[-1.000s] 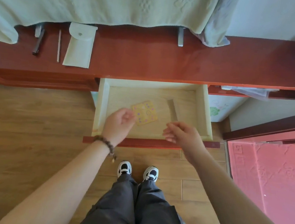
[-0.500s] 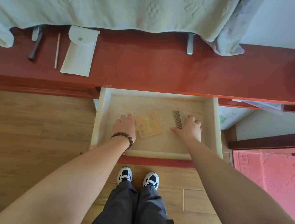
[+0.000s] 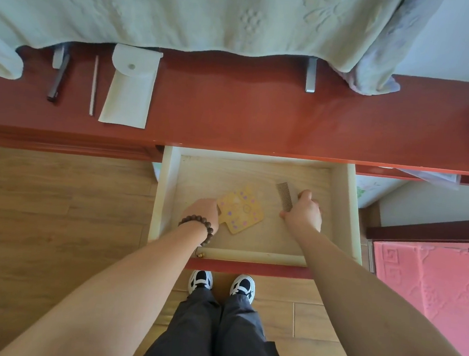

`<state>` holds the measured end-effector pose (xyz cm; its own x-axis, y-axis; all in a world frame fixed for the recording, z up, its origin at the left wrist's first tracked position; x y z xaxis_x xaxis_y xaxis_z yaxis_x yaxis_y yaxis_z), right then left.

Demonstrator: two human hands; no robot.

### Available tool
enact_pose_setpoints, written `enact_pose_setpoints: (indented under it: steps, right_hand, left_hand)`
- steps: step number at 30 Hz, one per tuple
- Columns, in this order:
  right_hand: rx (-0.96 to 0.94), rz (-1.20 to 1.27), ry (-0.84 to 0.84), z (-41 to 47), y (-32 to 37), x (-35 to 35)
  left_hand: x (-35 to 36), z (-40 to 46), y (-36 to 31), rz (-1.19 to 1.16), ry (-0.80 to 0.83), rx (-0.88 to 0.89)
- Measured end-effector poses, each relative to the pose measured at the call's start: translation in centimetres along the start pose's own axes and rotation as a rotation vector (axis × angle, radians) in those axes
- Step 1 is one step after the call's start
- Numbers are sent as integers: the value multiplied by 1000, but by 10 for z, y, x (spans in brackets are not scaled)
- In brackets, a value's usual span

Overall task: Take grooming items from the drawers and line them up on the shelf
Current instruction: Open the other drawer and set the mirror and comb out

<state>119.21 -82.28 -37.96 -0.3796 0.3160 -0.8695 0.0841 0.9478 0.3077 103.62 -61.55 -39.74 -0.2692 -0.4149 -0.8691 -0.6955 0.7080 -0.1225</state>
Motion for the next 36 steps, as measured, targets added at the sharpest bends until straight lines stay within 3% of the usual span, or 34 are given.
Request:
enact_pose_setpoints:
  steps: [5,10,14,20,23,27,32,36]
  right_hand:
    - [-80,-27,-2,-10,7,-6]
    - [-137,104,1,-35,18,-30]
    - [-209,253,-38,-61,39,-67]
    - [-254,503,-102,-67,103,-121]
    - [-285,567,-111,-48,149,-130]
    - [-242,503,-73,-16,189,-116]
    - [-146,394,-24,9,203,-89]
    - [-93,330,-86,16,197,-86]
  left_hand:
    - [-3,-9,6,-72,69,-26]
    - [-31,-27,3,-282,47,24]
    - [-72,-45,9,-570,-67,13]
    - [-155,-30,27,-878,-381,-142]
    - [-182,4,28,-835,-436,-175]
    - [-199,42,23,-750,-379,-223]
    - [-202,62,25,-638,-294,-247]
    - [-207,67,28,-555,-347,-243]
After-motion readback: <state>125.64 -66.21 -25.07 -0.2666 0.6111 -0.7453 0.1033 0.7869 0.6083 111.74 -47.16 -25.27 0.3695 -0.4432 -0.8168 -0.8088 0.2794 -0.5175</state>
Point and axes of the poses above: each hand's wrist, its own z-axis towards the middle knuckle, its own x-axis out of the palm, y = z × x, the point moved 10 cm from there along z, towards the middle knuckle, and after that the axes turned 12 degrees about -y, right-handed, at the moved point
